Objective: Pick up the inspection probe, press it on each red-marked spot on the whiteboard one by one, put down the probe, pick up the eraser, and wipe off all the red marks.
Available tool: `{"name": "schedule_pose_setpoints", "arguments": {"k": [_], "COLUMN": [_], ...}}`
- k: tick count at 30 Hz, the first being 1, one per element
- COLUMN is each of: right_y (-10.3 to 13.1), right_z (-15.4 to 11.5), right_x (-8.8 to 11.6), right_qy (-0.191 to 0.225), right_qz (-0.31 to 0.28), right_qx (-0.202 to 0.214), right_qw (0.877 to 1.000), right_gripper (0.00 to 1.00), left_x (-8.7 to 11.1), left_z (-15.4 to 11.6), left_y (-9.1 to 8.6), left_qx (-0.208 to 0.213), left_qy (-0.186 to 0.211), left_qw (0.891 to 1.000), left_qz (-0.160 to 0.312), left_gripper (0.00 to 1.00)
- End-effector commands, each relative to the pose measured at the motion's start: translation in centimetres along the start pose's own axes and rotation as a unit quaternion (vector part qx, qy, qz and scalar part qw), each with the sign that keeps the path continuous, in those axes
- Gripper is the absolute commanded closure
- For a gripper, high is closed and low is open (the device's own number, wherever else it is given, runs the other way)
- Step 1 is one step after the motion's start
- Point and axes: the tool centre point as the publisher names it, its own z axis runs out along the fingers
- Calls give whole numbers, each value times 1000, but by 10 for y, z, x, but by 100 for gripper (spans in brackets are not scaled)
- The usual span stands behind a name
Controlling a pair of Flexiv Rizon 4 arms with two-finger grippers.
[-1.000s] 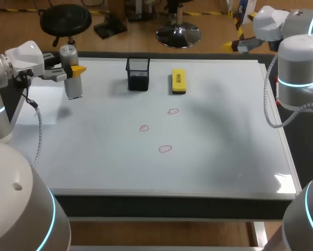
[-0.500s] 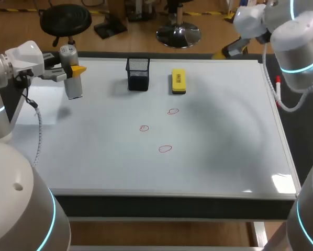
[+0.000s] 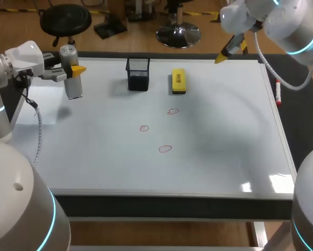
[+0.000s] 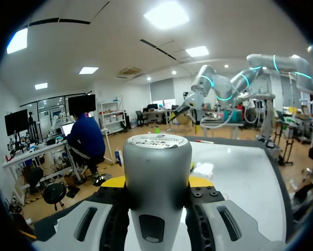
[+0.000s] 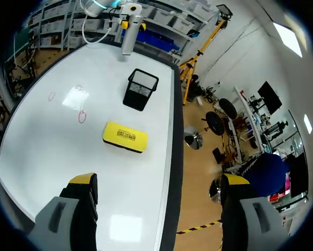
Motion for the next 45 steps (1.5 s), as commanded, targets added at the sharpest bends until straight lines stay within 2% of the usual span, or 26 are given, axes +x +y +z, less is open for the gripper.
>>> {"name": "schedule_pose_setpoints", "arguments": {"k": [1, 3, 4, 6, 29, 33, 36, 43, 45], "right_y": [6, 7, 7, 8, 8, 13, 16, 22, 25], "right_z": [0, -1, -2, -8, -8, 6, 14, 33, 40], "right_x": [0, 4, 5, 1, 1, 8, 15, 33, 39], "right_qy": [351, 366, 371, 349, 349, 338, 327, 328, 316], "right_qz": [-235, -248, -243, -219, -219, -258, -307, -398, -427], "right_qx": [214, 206, 199, 205, 205, 198, 191, 186, 177], "right_qw": [881, 873, 874, 888, 888, 883, 873, 836, 829], "right_gripper": [0, 0, 0, 0, 0, 0, 0, 0, 0], "left_x": [0, 0, 0, 0, 0, 0, 0, 0, 0], "left_z": [0, 0, 0, 0, 0, 0, 0, 0, 0], "left_y": [0, 0, 0, 0, 0, 0, 0, 0, 0], "left_qx": [1, 1, 1, 1, 1, 1, 1, 1, 1], "left_qy": [-1, -1, -1, -1, -1, -1, -1, -1, -1], "left_qw": [1000, 1000, 1000, 1000, 1000, 1000, 1000, 1000, 1000], "left_qz": [1, 1, 1, 1, 1, 1, 1, 1, 1], "left_gripper": [100, 100, 100, 100, 100, 100, 100, 100, 100]}}
